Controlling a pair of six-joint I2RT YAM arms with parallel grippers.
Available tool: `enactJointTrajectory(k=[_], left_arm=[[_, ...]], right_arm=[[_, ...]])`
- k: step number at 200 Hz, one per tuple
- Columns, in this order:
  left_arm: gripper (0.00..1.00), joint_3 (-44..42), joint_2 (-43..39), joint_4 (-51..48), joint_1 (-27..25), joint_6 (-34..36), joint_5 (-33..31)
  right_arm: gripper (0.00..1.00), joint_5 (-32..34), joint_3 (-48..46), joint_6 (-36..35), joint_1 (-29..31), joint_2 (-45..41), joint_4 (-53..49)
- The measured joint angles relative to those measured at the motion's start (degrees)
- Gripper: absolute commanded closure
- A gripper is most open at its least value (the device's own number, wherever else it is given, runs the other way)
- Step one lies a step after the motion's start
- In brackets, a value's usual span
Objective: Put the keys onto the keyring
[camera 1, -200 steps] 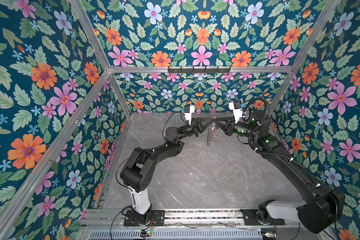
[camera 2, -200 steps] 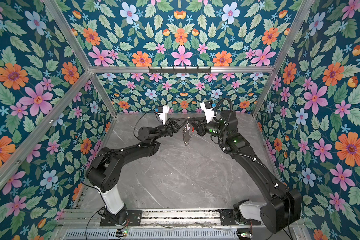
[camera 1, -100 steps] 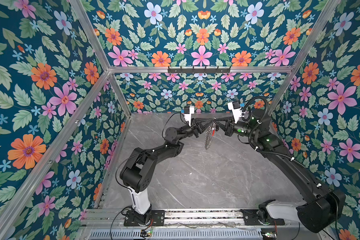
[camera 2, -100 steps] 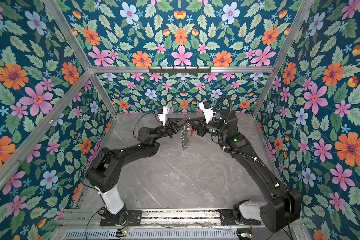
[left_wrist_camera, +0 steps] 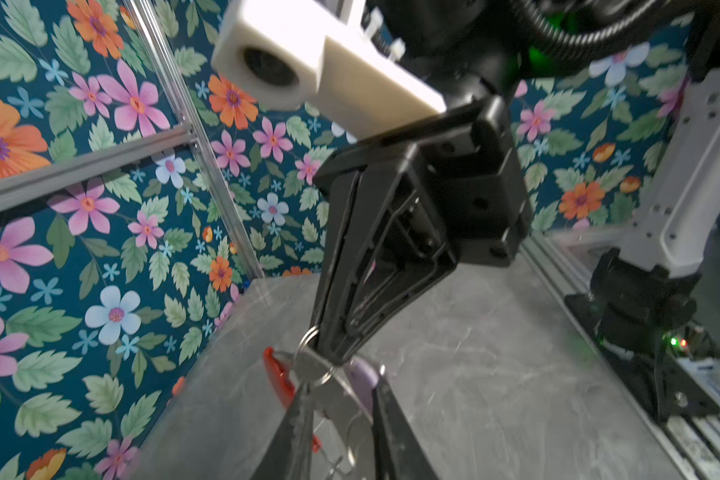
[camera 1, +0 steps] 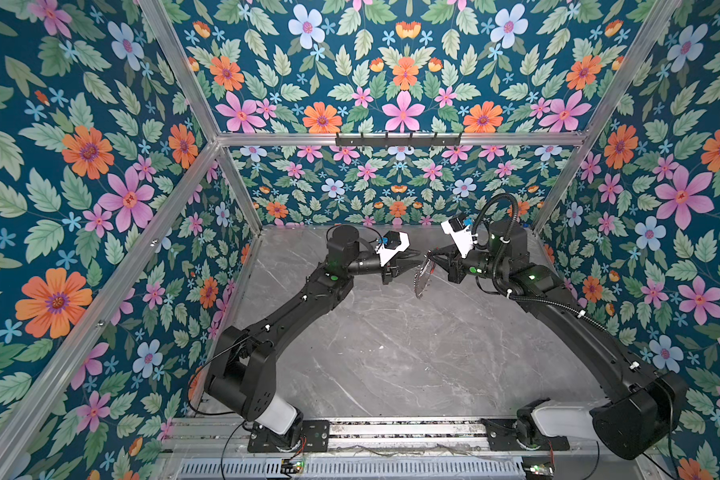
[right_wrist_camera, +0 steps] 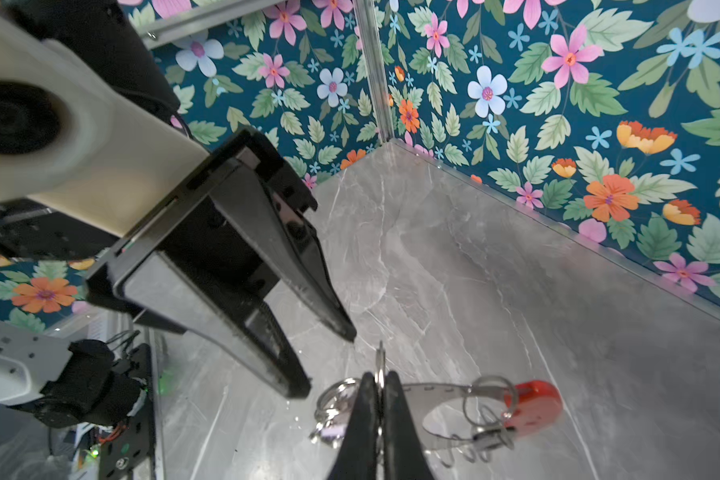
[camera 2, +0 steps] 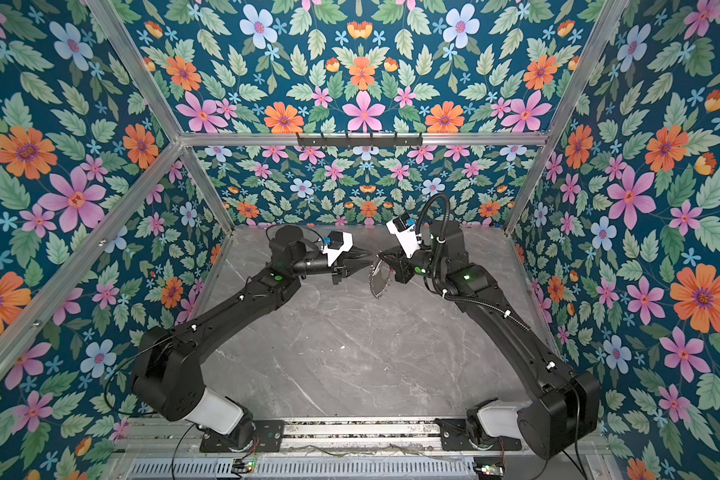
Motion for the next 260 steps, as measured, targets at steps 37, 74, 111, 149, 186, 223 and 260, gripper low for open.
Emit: enactJointTrajectory(k=[37,74,111,149,186,223,260], left_arm=[[0.72,6.51,2.64,-15.08,1.60,10.01,1.60],[0.73,9.03,3.78,-19.74,1.55,12.68,4.46],[0.75,9.42,4.31,-19.85,1.60,12.37,6.49],[0.79,9.42,4.31,-18.67,1.60,10.75,7.98],[0.83,10.14,5.14,-17.62,1.60,9.42,9.31],[0.96,10.71,6.16,-17.49,1.66,8.17,10.05],[1.00,10.86,6.25,-17.62,1.66,7.89,10.38]], right_arm=[[1.00,0.07,-0.13,-2.91,1.29,0.00,-1.66],[1.00,-0.02,0.15,-4.04,1.88,0.00,-2.62],[1.00,-0.04,0.15,-4.55,1.99,0.63,-2.71],[1.00,-0.04,0.20,-4.92,2.34,1.07,-2.73],[1.00,0.04,0.74,-4.94,2.93,1.66,-2.71],[1.00,0.61,0.85,-4.94,3.10,1.81,-2.71],[1.00,0.63,1.01,-5.16,3.21,1.84,-2.89]])
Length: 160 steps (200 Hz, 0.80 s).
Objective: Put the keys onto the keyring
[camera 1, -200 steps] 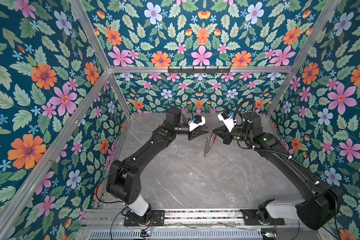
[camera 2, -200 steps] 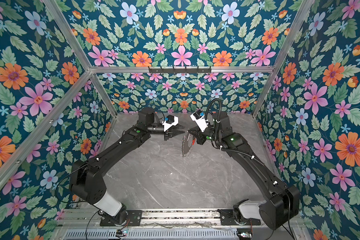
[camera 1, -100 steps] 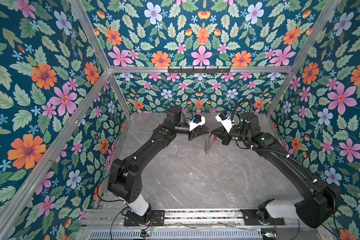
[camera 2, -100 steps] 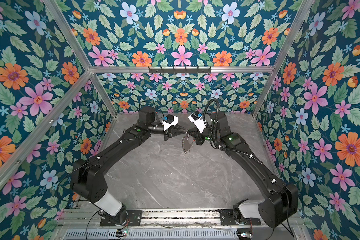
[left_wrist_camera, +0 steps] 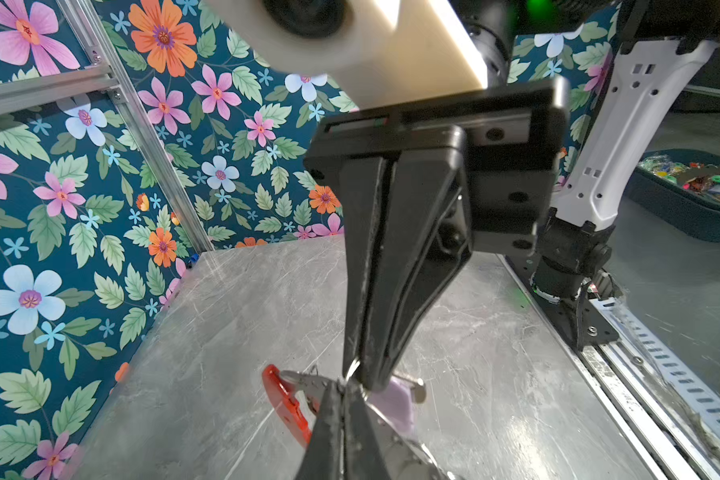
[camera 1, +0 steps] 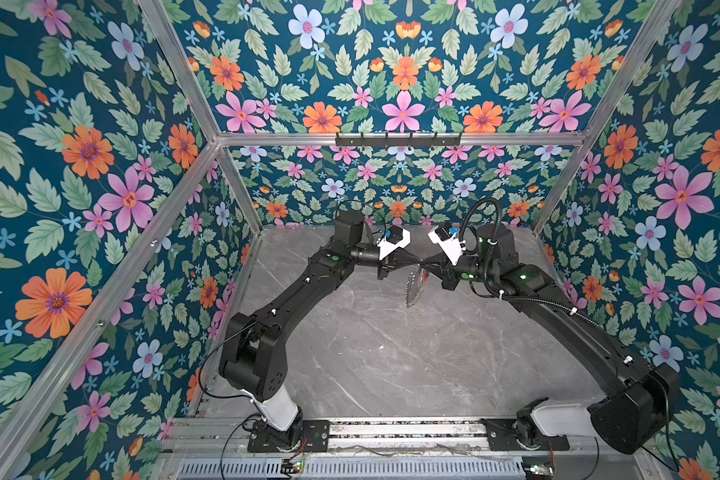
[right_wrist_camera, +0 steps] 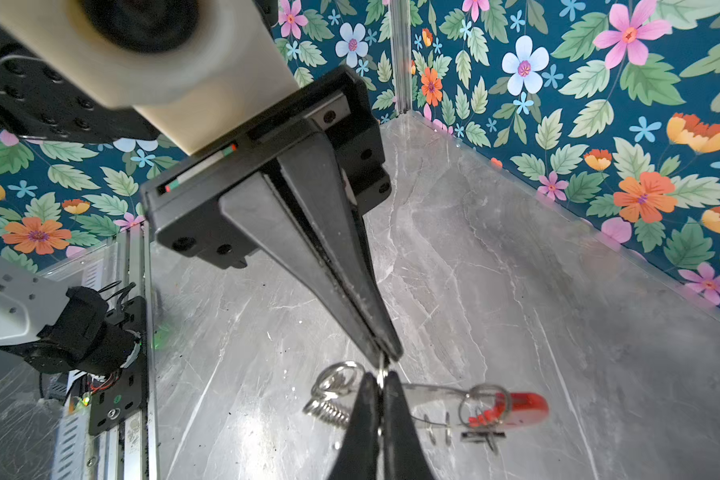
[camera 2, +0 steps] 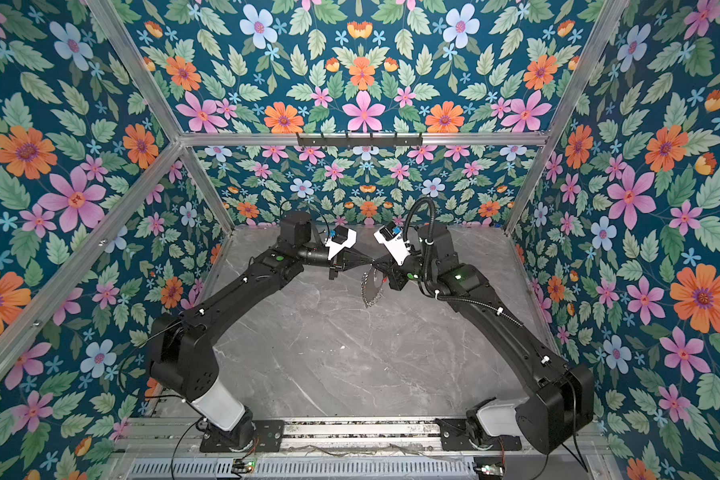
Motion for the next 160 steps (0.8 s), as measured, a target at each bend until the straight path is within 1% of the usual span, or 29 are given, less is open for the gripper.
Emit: enactJointTrajectory(k=[52,58,64,74,83,98,118,132,160], left_arm=[[1.00,-0.28,0.17,0.00,0.04,-0.57,0.09],[1.00,-0.76,0.09,0.52,0.04,-1.38,-0.09],[1.00,-1.49,0.00,1.60,0.04,-1.97,-0.37],[1.00,-3.37,-0.11,4.74,0.02,-5.86,-1.03],[1.00,-5.38,-0.20,8.68,-0.04,-9.35,-1.66],[1.00,-8.85,-0.48,15.63,-0.13,-15.85,-4.00],[1.00,-13.27,-0.87,25.24,-0.11,-23.87,-7.10],[1.00,-15.65,-1.07,31.34,-0.11,-28.65,-9.31],[1.00,-18.45,-1.16,41.20,-0.04,-36.35,-11.34]], right_arm=[[1.00,0.61,-0.28,0.59,0.02,0.35,0.28],[0.95,0.87,-0.57,1.16,0.04,0.31,0.57],[0.93,1.27,-0.90,1.68,0.09,0.28,0.70],[0.87,2.29,-1.49,3.04,0.13,0.28,1.09],[0.76,3.32,-1.92,4.46,-0.07,0.28,1.64],[0.66,3.37,-2.71,6.84,-0.87,0.13,3.52],[0.59,2.14,-4.09,10.84,-2.14,-0.72,6.27],[0.56,0.31,-5.33,13.77,-3.37,-1.53,8.39],[0.53,-2.97,-7.87,20.02,-5.95,-3.65,12.68]])
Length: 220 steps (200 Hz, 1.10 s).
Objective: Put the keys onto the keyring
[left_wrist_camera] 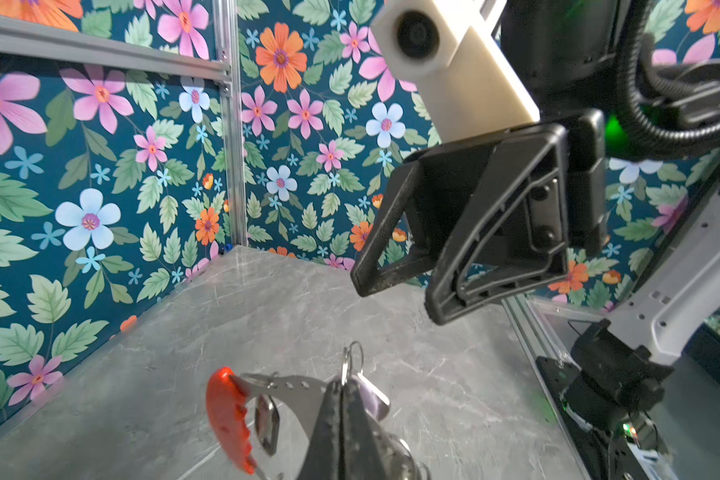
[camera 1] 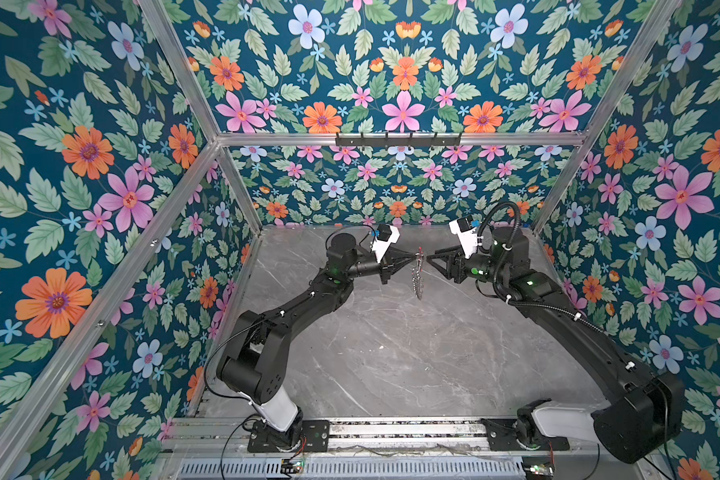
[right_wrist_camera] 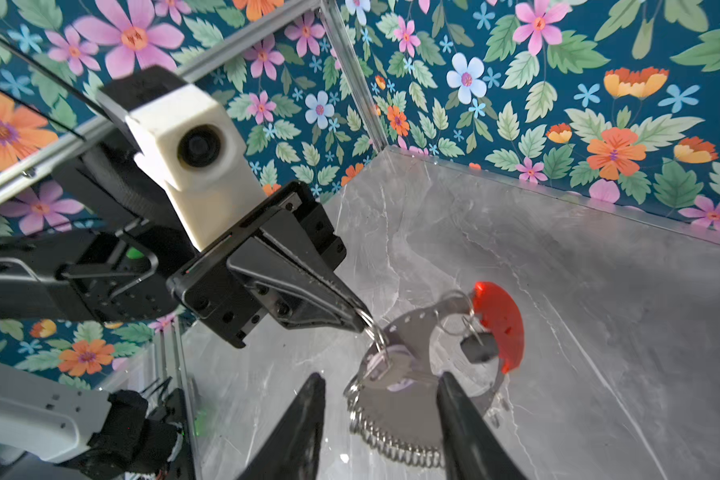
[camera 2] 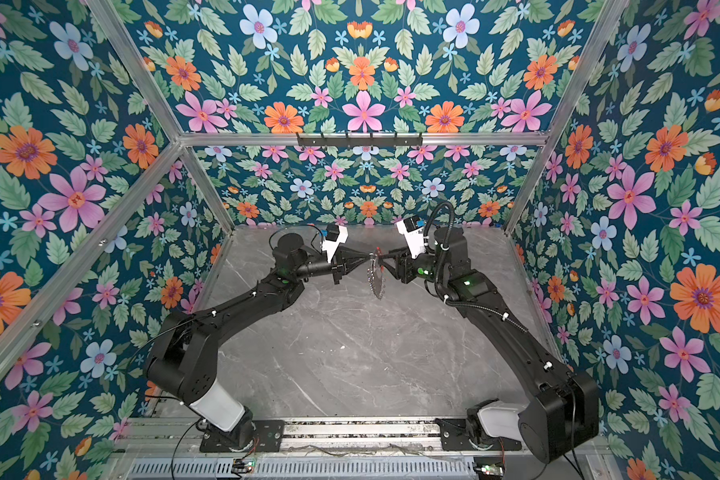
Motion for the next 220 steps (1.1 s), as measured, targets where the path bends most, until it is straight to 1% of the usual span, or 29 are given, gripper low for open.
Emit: enactJointTrajectory(k=[20,41,92,110,171,220], left_arm=[[1.00,-1.05,0.02,4.81,-0.02,-4.02,-0.24],[1.00,-1.20,0.09,7.76,-0.02,-6.91,-0.17],[1.00,-1.57,-0.44,9.40,-0.02,-9.73,0.24],[1.00,-1.51,-0.46,10.08,-0.02,-10.29,0.46],[1.00,-0.46,0.33,11.47,-0.02,-13.73,0.90],[1.00,0.00,0.72,12.35,-0.02,-15.63,1.09]], right_arm=[[0.52,-2.43,-1.09,3.30,-1.16,-0.94,3.10],[0.52,-4.85,-1.14,6.58,-2.29,-0.94,5.07],[0.53,-8.87,-1.31,11.34,-2.58,0.70,8.81],[0.54,-9.62,-1.20,11.65,-2.60,1.29,9.18],[0.64,-11.67,0.31,12.68,-2.60,2.95,10.49],[0.67,-12.50,0.52,13.09,-2.60,4.07,10.91]])
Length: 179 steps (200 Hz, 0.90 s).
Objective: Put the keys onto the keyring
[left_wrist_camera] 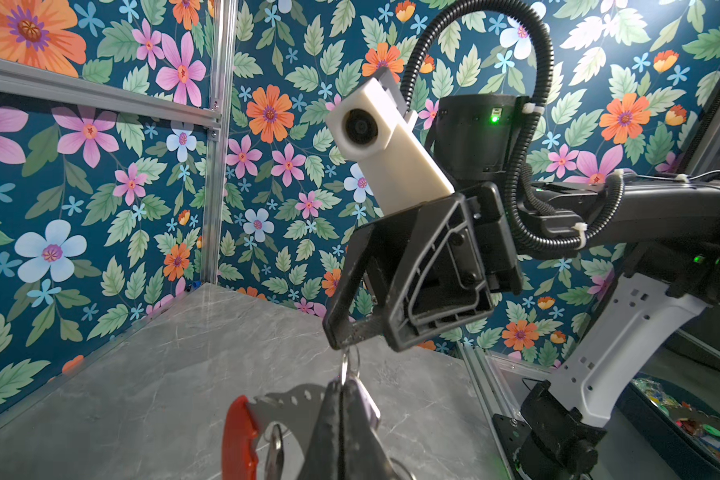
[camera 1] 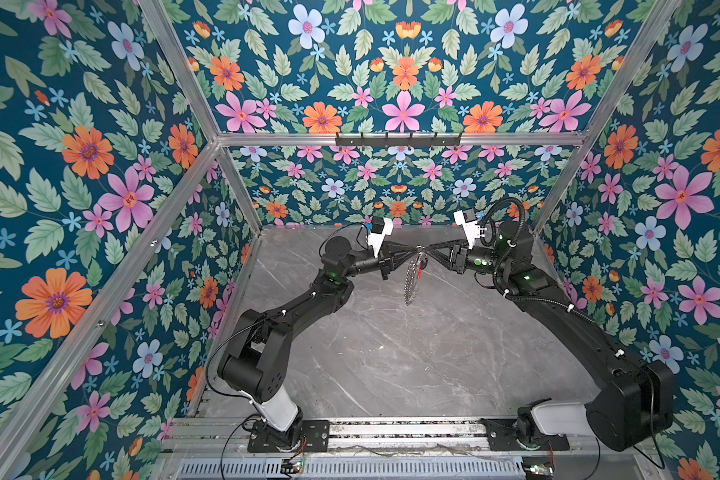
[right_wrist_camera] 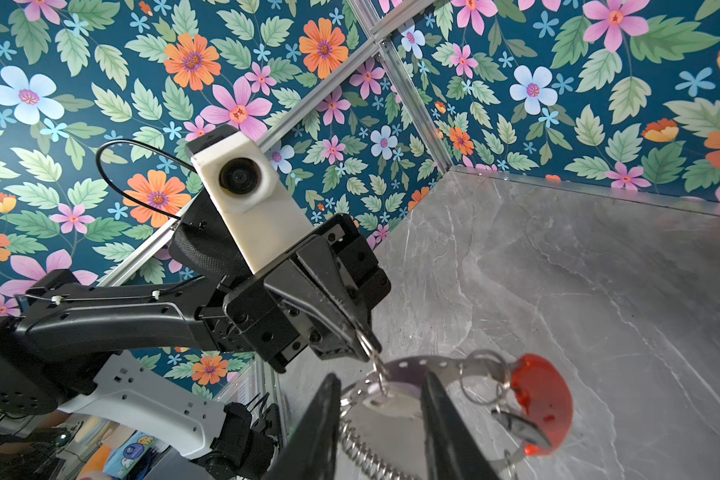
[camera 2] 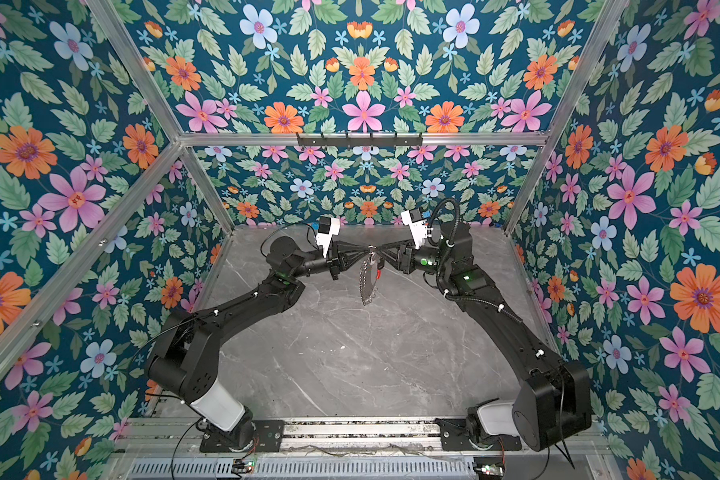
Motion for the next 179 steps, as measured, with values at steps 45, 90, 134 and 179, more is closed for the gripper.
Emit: enactJointTrajectory(k=[45,90,134,179], left_arm=[[1.00,0.83,0.87,0.42,-0.07,-0.66,0.20],[1.00,1.38,1.73,0.50,-0.17,-2.21,0.20],[1.00,1.73,2.01,1.29,-0.35,-3.08,0.31],[1.00,1.95,2.29,1.90,-0.44,-3.67,0.39]], right_arm=[[0.73,-0.48,0.31,-0.02,0.00,0.28,0.02],[0.80,-0.63,0.85,-0.04,0.00,0.79,0.09],[0.85,-0.61,1.07,-0.07,0.00,1.09,0.15],[0.93,-0.09,1.27,-0.46,-0.02,1.16,0.07]])
